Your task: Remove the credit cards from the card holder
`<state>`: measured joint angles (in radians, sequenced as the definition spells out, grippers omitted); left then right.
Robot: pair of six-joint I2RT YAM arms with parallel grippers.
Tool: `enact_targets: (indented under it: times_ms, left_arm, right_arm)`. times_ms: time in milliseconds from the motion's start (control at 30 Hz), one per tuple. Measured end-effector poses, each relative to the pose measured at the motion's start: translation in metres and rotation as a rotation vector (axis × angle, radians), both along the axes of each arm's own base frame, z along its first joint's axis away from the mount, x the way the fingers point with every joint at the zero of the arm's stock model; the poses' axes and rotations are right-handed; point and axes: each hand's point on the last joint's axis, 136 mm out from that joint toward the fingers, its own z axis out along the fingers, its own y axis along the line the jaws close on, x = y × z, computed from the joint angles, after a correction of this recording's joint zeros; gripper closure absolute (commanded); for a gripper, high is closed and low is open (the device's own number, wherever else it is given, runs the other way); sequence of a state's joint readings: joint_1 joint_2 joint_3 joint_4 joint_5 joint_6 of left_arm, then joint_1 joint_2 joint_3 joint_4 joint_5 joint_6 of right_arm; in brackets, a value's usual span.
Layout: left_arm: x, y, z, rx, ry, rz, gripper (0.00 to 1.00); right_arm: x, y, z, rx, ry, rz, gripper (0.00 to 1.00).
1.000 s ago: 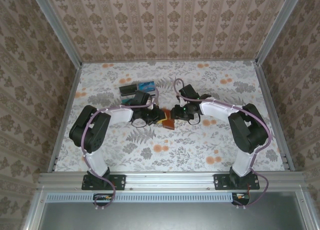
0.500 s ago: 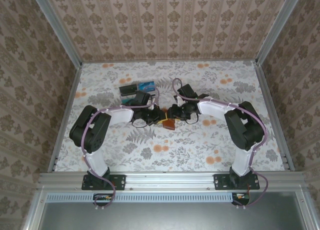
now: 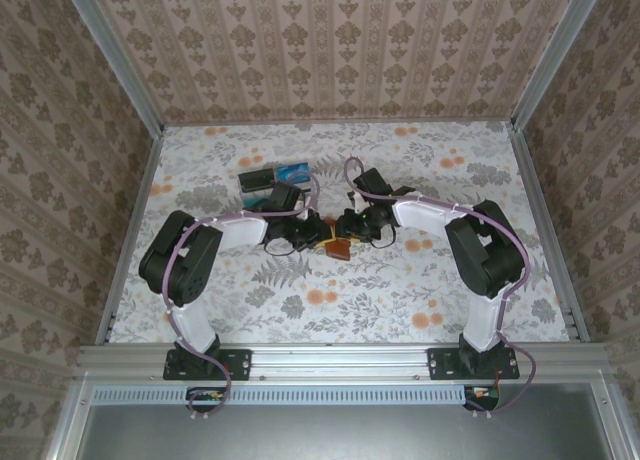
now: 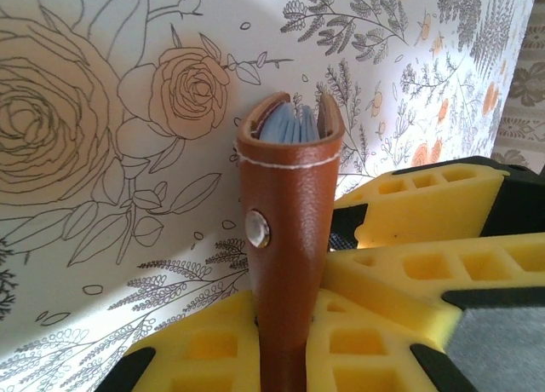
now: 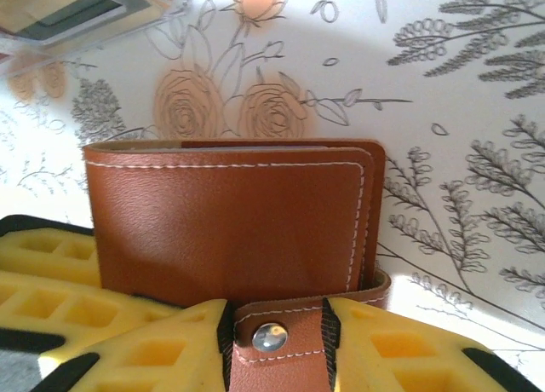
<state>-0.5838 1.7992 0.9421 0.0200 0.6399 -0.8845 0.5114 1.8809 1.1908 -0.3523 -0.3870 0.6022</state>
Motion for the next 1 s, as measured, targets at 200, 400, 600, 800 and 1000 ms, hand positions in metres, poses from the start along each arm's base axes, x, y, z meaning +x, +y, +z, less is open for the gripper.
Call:
enact_targets:
  times_ms: [200, 400, 600, 800, 1000]
  left_arm:
    - [-0.002, -0.001, -0.002, 0.019, -0.015, -0.003, 1.00]
    - [-0.003, -0.003, 0.000, 0.027, -0.029, -0.010, 1.00]
    - [0.001, 0.004, 0.000, 0.046, -0.024, 0.012, 1.00]
    - [0.003, 0.004, 0.001, 0.044, -0.025, 0.016, 1.00]
    - [0.004, 0.004, 0.002, 0.043, -0.026, 0.016, 1.00]
  right_arm:
    - [0.000, -0.007, -0.002, -0.070, -0.019, -0.017, 0.69]
    - [0.000, -0.014, 0.003, -0.150, -0.039, -0.035, 0.71]
    - [-0.004, -0.062, -0.011, -0.358, -0.004, -0.110, 0.71]
    - [-0.006, -0.064, -0.006, -0.345, -0.012, -0.109, 0.64]
    - [0.004, -0.037, 0.015, -0.195, -0.058, -0.081, 0.60]
